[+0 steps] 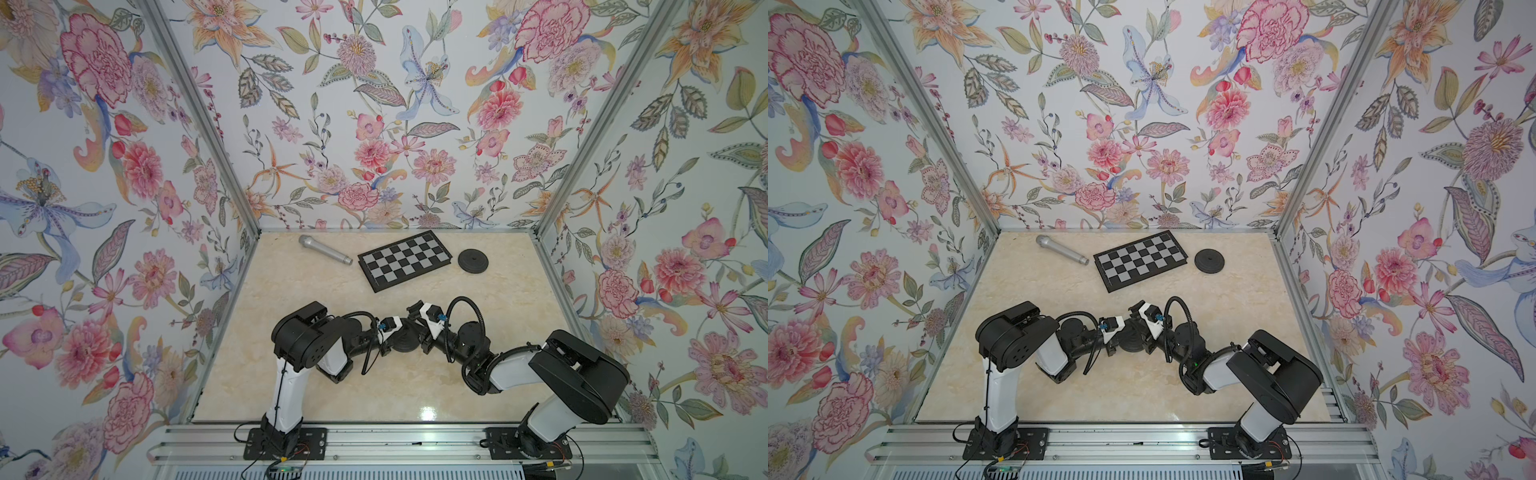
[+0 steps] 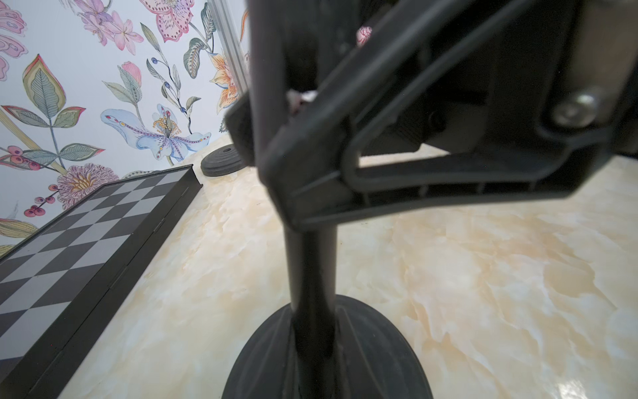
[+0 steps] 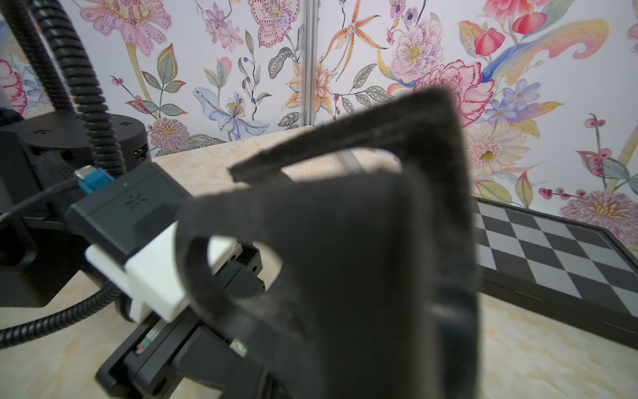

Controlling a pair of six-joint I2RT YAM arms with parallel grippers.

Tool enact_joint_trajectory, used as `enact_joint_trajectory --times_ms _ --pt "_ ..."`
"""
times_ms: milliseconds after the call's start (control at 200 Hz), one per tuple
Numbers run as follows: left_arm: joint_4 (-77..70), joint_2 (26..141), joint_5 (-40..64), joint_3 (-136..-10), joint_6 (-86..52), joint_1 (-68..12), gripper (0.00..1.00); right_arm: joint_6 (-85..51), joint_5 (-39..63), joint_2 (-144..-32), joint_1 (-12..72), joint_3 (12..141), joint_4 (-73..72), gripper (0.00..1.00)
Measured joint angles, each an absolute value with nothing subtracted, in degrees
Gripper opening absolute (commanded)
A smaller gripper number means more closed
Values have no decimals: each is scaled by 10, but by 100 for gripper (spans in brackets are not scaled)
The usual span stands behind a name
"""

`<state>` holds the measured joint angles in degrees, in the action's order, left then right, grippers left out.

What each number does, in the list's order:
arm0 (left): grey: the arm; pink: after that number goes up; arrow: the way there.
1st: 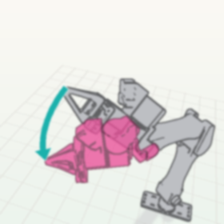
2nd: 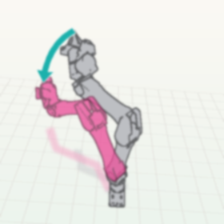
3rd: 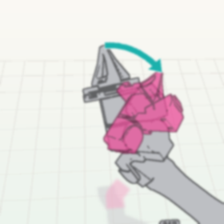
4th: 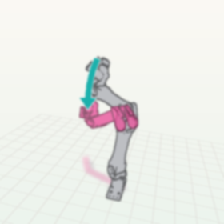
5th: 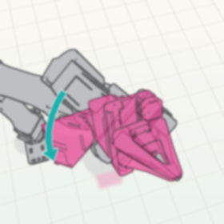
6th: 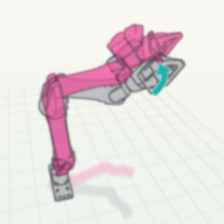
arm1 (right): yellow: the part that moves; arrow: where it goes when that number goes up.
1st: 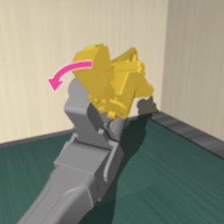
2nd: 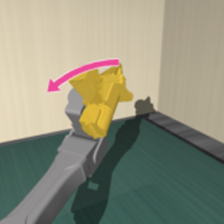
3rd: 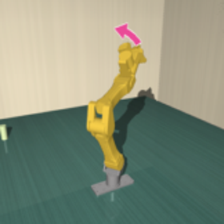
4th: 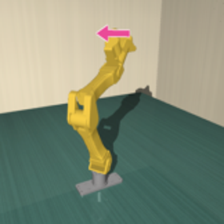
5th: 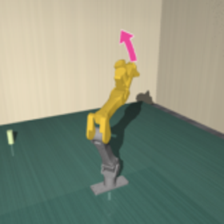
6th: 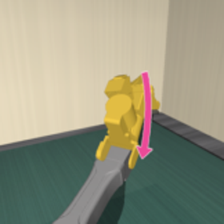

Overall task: Assemble a microphone stand
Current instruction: Hold the microphone stand pole at the microphone stand base.

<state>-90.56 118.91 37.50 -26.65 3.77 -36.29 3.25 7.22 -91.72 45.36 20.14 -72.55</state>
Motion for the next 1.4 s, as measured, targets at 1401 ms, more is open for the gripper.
enact_joint_trajectory --times_ms 1401 --pt "-906 1214 361 -318 -50 -370 27 43 136 -865 422 321 -437 0"
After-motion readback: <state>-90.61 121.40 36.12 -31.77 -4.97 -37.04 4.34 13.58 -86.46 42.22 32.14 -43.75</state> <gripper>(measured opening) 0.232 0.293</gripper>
